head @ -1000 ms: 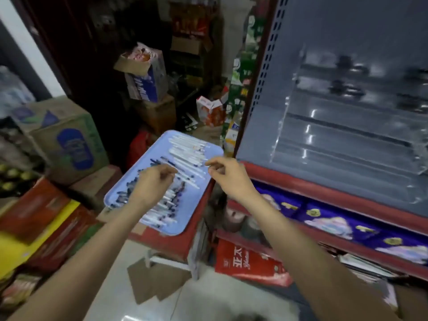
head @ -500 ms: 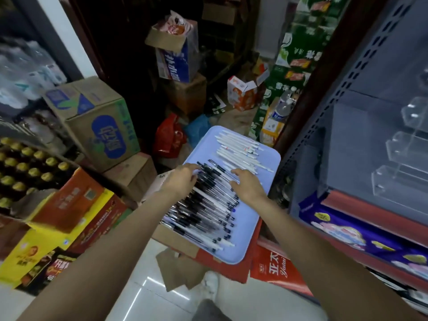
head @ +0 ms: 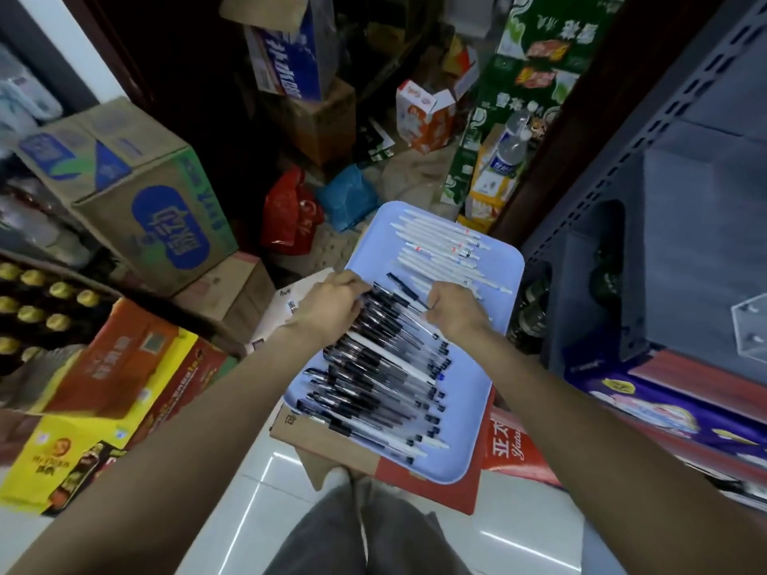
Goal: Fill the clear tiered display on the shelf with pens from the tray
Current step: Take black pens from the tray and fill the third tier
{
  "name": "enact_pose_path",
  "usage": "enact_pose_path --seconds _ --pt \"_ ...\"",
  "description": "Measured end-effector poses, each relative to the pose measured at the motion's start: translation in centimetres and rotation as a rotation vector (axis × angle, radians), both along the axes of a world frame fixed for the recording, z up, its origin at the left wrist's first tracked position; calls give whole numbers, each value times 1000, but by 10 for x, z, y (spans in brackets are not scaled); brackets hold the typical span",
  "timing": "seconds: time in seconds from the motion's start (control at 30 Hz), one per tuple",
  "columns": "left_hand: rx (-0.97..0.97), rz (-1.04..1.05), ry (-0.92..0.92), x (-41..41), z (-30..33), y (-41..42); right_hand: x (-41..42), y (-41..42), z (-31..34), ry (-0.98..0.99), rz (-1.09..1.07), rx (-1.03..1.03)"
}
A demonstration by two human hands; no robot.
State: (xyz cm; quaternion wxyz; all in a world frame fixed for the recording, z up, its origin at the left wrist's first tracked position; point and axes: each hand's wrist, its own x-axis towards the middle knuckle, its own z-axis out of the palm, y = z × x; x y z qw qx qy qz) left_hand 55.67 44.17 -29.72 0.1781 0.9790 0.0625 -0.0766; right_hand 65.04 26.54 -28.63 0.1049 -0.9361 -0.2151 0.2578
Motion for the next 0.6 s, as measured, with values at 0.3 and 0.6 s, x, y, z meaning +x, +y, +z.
enact_pose_path --seconds 0.3,0.6 --pt "-176 40 -2 12 -10 6 -14 4 -4 -145 62 -181" --pt "-563 203 -64 14 14 7 -15 1 20 0 -148 168"
